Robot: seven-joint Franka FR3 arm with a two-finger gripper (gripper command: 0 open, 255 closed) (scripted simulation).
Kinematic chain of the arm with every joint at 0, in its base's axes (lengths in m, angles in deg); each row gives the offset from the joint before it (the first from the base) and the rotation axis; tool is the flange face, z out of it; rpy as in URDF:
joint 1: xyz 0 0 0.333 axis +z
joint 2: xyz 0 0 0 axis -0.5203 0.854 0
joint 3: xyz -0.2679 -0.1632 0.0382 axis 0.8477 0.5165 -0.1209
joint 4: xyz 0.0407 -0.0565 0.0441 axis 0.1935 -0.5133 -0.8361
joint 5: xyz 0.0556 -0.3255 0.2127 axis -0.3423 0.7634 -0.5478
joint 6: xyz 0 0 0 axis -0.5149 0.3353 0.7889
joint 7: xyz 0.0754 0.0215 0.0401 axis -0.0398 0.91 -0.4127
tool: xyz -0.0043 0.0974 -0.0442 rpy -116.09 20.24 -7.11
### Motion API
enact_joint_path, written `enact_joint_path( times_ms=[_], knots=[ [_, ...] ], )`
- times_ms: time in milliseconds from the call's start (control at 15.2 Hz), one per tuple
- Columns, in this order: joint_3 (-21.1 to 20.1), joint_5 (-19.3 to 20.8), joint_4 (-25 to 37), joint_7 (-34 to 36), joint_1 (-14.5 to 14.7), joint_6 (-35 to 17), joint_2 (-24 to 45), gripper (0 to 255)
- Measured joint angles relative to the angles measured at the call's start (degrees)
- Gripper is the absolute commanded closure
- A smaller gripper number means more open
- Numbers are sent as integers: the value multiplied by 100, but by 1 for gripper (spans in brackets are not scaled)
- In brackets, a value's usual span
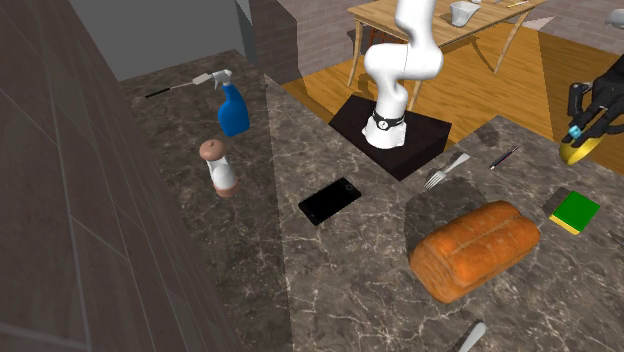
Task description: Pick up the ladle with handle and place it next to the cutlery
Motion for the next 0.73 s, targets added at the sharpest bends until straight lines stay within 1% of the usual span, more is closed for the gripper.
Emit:
enact_joint_path(
  times_ms=[396, 594, 660, 726],
  knots=[
    [-30, 35, 558, -62, -8, 471, 100, 255],
    [-199, 19, 655, 183, 99, 633, 100, 255],
    [-314, 51, 787, 333, 153, 740, 176, 255],
    [-398, 39, 769, 469, 208, 762, 168, 255]
  ],
)
